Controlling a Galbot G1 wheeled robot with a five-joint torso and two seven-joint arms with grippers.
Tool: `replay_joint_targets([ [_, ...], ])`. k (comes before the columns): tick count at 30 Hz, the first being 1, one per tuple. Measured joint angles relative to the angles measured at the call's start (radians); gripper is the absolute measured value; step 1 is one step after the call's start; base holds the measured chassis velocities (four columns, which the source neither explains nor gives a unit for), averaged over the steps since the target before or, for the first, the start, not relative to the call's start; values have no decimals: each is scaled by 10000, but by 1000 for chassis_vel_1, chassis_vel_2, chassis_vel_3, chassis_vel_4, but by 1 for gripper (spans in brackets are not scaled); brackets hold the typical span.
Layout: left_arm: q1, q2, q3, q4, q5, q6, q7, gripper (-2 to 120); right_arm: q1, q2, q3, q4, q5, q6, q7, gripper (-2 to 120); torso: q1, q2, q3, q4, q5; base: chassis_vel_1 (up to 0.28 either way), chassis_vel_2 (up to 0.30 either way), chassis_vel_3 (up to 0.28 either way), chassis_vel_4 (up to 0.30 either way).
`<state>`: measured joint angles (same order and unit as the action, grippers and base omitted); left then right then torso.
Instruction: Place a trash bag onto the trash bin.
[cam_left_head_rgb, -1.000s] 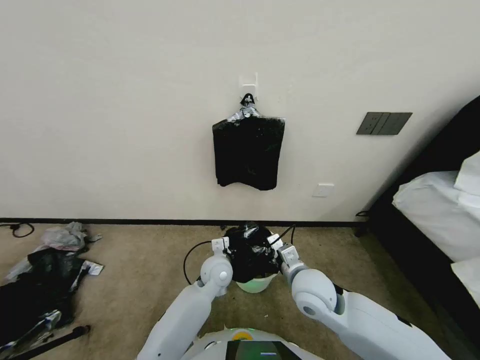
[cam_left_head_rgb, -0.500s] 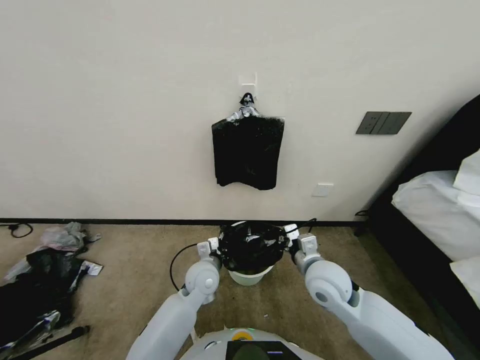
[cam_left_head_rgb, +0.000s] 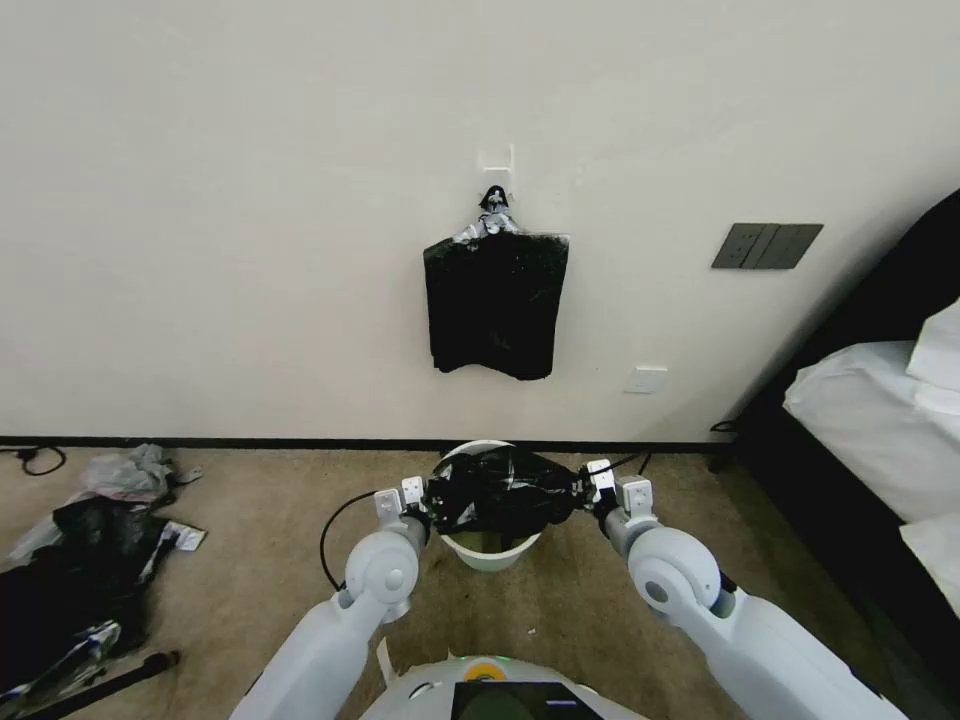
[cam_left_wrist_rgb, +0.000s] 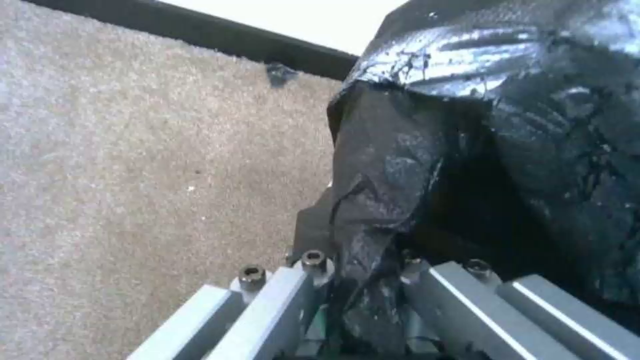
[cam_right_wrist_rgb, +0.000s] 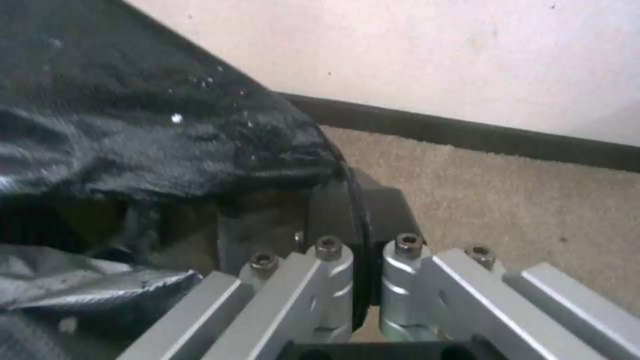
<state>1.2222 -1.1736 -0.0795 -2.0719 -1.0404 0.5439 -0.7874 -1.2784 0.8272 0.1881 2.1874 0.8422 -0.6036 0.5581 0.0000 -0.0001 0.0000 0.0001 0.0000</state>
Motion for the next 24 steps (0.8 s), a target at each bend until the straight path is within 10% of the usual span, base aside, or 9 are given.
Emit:
replay_joint_targets([
  [9,179,244,-166,-351,-49,73,6,1,-983,-29,489,167,-924,591,-1125,0,0,0,0,-1,0,0,0,0,0],
  [24,105,818,-286,-696,105,430,37,1,-3061,-1684,2702,1631,-4282,3100,-3982,55,0,1,-1,-2,-2,0,0,0,0],
])
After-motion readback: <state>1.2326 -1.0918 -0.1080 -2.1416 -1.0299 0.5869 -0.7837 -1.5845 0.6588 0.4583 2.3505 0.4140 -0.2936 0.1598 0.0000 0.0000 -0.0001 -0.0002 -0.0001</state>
